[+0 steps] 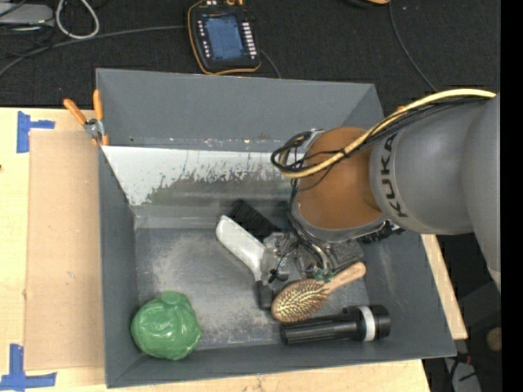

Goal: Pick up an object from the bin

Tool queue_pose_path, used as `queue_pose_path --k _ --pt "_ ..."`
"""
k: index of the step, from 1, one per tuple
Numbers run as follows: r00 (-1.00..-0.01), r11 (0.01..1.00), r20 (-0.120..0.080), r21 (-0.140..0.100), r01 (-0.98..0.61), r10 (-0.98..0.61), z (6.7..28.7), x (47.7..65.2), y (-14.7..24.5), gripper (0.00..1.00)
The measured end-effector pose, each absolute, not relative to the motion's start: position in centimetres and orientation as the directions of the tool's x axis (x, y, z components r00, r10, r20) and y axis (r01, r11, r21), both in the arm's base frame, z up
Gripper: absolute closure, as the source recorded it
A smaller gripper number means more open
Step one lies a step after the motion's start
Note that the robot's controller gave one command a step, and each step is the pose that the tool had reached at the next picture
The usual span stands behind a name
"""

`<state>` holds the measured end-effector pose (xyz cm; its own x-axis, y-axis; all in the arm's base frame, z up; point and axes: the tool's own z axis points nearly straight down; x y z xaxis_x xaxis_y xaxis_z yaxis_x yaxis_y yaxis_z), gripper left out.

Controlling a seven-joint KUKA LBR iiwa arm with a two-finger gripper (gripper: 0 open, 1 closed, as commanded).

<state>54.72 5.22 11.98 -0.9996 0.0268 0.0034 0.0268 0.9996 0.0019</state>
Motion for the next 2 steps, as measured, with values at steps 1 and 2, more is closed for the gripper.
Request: queue_pose_path --k 1,2 --pt "-1.000 1.000 0.005 0.006 0.002 0.002 12.6 55.0 3.2 1.00" --pt "-0.916 0.916 0.005 0.008 -0.402 -0.402 13.2 51.3 0.6 1.00"
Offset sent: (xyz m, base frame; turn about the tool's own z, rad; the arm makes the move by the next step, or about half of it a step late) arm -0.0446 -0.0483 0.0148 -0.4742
